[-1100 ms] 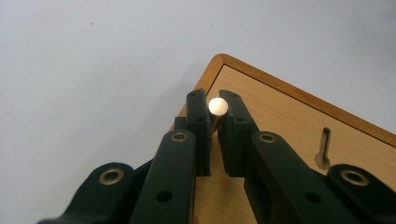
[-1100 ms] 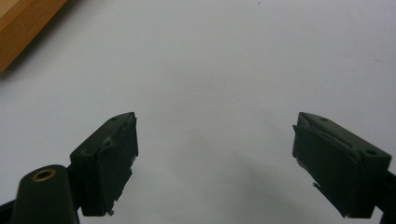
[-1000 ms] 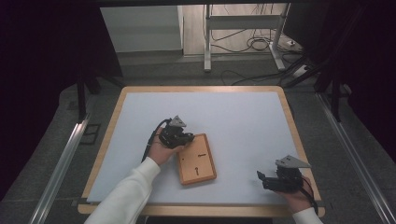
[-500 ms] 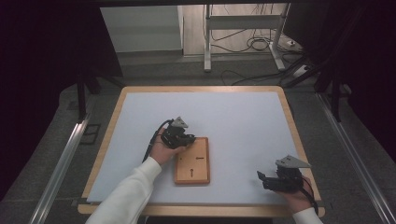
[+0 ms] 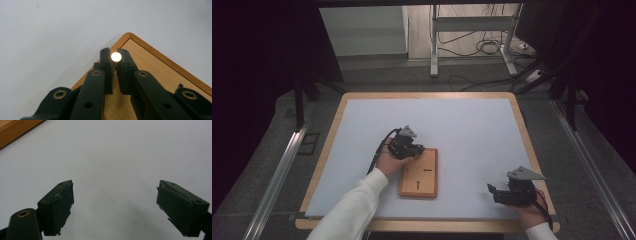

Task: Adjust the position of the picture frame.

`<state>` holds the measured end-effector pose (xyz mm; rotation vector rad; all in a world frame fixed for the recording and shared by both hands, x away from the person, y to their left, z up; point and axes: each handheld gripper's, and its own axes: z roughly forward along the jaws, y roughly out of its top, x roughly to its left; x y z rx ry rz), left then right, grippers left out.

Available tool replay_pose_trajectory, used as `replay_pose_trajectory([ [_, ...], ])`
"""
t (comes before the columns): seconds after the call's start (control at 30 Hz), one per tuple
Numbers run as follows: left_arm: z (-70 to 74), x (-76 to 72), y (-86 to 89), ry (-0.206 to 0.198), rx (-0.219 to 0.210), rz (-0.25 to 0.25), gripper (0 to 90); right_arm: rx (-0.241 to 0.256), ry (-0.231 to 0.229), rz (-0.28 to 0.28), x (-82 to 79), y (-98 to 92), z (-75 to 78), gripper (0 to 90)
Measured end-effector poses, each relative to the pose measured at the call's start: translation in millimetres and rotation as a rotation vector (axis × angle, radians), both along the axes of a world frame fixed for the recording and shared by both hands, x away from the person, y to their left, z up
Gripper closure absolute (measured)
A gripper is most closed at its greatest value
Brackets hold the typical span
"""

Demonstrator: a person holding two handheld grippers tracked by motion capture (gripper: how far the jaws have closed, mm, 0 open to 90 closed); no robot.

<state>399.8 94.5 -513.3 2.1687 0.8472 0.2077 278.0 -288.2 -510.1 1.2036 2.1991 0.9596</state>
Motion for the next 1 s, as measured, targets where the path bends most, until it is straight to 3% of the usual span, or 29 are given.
replay_pose_trajectory([
  [0.43, -0.3, -2.1, 1.0, -0.013, 0.005, -0.004, 83.2, -0.001, 0.001, 0.000, -0.1, 0.2, -0.3, 14.5],
  [0.5, 0.2, -2.2, 1.4, -0.011, -0.002, -0.004, 74.9, 0.000, 0.001, 0.000, -0.1, 0.3, -0.3, 14.5],
  [0.53, 2.2, -2.7, 2.4, -0.025, -0.001, 0.004, 74.9, 0.000, 0.001, 0.000, -0.1, 0.3, -0.3, 14.5],
  [0.57, 5.8, -3.9, 4.1, -0.052, -0.011, 0.004, 59.7, 0.000, 0.001, 0.000, -0.1, 0.2, -0.2, 14.5],
  [0.67, 8.8, -5.4, 5.6, -0.063, -0.015, 0.009, 43.7, 0.006, 0.002, -0.001, 0.2, 0.2, 0.1, 14.5],
  [0.8, 12.0, -11.3, 7.6, -0.083, -0.028, -0.011, 36.5, 0.011, 0.005, -0.001, 0.7, 0.0, -0.2, 14.5],
  [0.87, 13.4, -16.4, 9.0, -0.105, -0.023, -0.032, 35.1, 0.018, 0.007, -0.004, 1.3, -0.1, -0.4, 14.5],
  [1.0, 12.4, -17.3, 13.5, -0.112, -0.006, -0.053, 33.6, 0.026, -0.004, -0.005, 2.7, 0.9, -0.1, 14.5],
])
